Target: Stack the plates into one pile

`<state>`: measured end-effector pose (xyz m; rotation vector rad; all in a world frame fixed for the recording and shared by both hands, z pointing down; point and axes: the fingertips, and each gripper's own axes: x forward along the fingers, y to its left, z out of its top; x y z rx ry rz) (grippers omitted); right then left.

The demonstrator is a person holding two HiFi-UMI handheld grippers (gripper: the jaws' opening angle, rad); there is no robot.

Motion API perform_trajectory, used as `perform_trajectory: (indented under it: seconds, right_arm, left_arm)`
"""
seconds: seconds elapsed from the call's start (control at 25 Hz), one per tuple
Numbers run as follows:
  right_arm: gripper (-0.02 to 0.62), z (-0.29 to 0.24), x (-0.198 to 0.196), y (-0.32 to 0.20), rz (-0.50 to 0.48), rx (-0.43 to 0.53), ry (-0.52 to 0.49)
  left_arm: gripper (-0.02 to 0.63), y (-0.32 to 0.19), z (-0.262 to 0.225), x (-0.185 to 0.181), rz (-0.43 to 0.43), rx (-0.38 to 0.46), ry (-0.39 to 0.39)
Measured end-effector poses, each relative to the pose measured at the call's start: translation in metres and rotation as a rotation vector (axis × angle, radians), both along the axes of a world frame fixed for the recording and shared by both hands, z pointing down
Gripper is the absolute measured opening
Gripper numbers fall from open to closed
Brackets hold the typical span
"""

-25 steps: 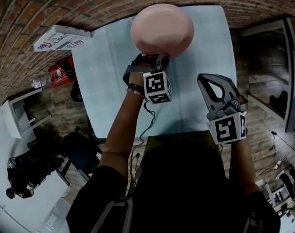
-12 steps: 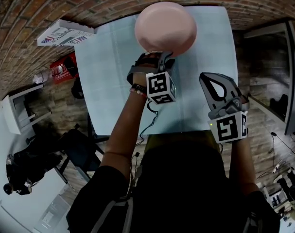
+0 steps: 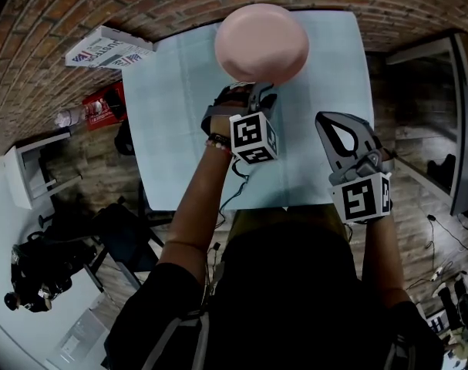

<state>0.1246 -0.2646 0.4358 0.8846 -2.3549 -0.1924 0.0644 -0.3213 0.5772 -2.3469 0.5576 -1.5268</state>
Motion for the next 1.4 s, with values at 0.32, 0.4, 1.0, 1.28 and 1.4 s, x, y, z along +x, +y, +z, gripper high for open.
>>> perform_trajectory:
  seconds: [0.32,0.4,1.0,1.28,1.4]
  right_arm:
    - [0.035,-0.035,0.012,0.007,-0.015,0.08,-0.014]
    - [0.035,-0.042,0.018,0.01,-0.013,0.091,-0.028]
    - [0.035,-0.08,0.023,0.035,-0.069,0.186,-0.053]
    - [0.035,-0.1,-0.002,0.05,-0.076,0.23,-0.03]
    - [0.035,-0.113,-0.012,0.056,-0.058,0.245,-0.053]
  left_arm:
    - [0.064,0.01,-0.041,0.005,-0.069,0.053,0.024]
    - [0.046,0.014,-0.053,0.008,-0.094,0.069,0.039]
    - [0.023,0.055,-0.151,0.017,-0.222,0.203,0.2]
    - [0.023,0.078,-0.201,-0.001,-0.232,0.252,0.288]
    - [0.023,0.092,-0.225,-0.009,-0.21,0.275,0.328]
